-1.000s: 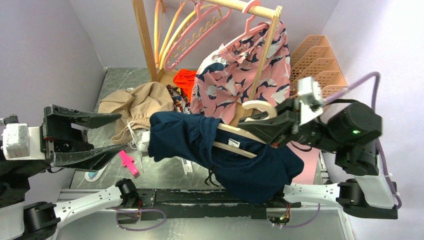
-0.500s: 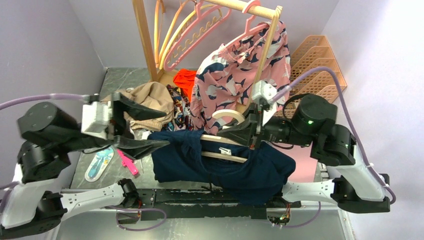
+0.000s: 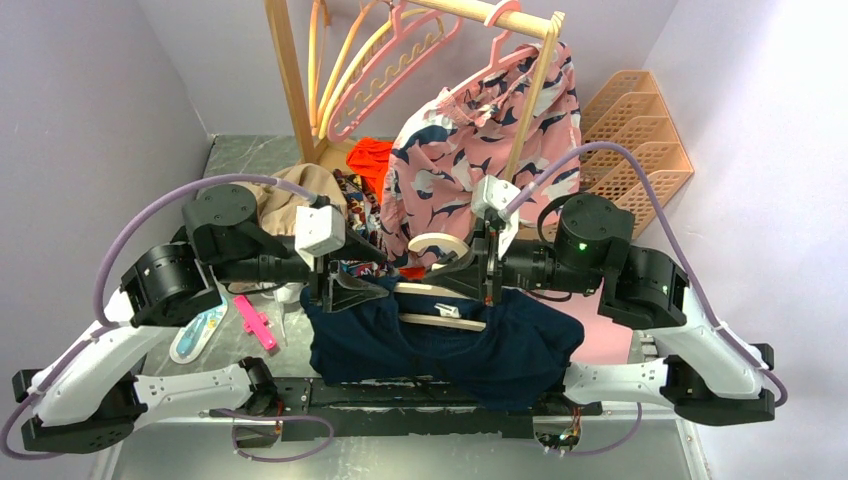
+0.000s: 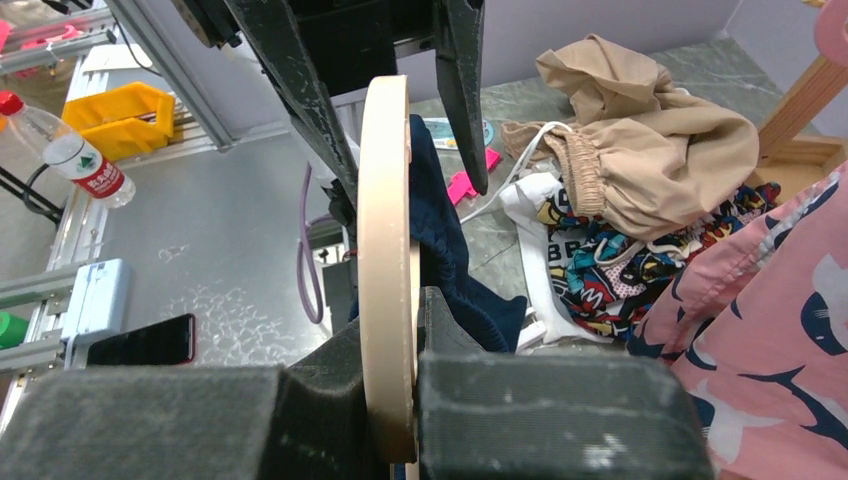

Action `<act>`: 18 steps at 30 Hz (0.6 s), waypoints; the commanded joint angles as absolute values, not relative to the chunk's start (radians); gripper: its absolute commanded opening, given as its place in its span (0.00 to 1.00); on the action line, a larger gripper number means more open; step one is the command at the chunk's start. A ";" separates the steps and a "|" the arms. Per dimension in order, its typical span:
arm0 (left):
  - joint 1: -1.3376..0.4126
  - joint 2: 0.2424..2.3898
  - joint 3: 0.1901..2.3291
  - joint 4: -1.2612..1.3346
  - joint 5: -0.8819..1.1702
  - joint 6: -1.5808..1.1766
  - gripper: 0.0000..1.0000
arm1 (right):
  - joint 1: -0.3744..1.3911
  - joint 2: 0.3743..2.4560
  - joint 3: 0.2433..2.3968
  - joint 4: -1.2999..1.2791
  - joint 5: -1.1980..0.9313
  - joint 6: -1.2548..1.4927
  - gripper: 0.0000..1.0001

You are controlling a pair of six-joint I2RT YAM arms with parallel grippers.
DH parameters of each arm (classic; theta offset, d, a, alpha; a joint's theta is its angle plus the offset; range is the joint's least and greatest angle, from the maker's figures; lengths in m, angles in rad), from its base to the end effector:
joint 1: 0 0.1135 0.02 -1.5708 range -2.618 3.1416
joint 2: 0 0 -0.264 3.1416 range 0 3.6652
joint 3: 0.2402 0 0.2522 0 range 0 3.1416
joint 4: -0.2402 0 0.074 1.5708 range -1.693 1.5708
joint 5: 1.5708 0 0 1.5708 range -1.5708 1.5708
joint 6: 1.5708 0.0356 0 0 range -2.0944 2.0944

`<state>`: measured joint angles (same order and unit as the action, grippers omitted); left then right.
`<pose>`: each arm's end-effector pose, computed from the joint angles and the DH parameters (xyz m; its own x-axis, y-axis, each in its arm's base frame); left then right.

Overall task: Place the shorts on the hanger
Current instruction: Hang the shorts on the hanger.

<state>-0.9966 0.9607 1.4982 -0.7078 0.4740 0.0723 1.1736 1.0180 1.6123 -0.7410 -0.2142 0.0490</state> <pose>0.0692 -0.1369 0.4889 -0.0202 0.1496 -0.9885 0.9955 0.0950 -0.0060 0.0543 0.1490 0.5091 -0.1046 -0.1256 -0.9865 -0.9785 0.1905 0.0795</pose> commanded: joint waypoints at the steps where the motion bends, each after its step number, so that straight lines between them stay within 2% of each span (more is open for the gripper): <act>1: -0.997 0.963 1.474 -0.713 0.511 0.109 0.54 | 1.175 0.984 1.601 -0.662 -0.236 0.055 0.00; 10: -0.997 0.899 1.372 -0.738 0.458 0.121 0.08 | 1.175 0.939 1.587 -0.660 -0.204 0.058 0.00; 16: -0.997 0.798 1.329 -0.710 0.416 0.089 0.07 | 1.176 0.928 1.592 -0.667 -0.193 0.059 0.00; 17: -0.997 0.790 1.330 -0.706 0.415 0.080 0.11 | 1.176 0.928 1.591 -0.662 -0.195 0.060 0.00; 18: -0.997 0.784 1.335 -0.704 0.420 0.074 0.27 | 1.176 0.930 1.591 -0.658 -0.199 0.060 0.00</act>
<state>-0.9966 0.8227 1.3384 -0.6926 0.4461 0.1009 1.1748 0.9680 1.5627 -0.7506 -0.1989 0.0521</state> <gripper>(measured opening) 0.112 0.066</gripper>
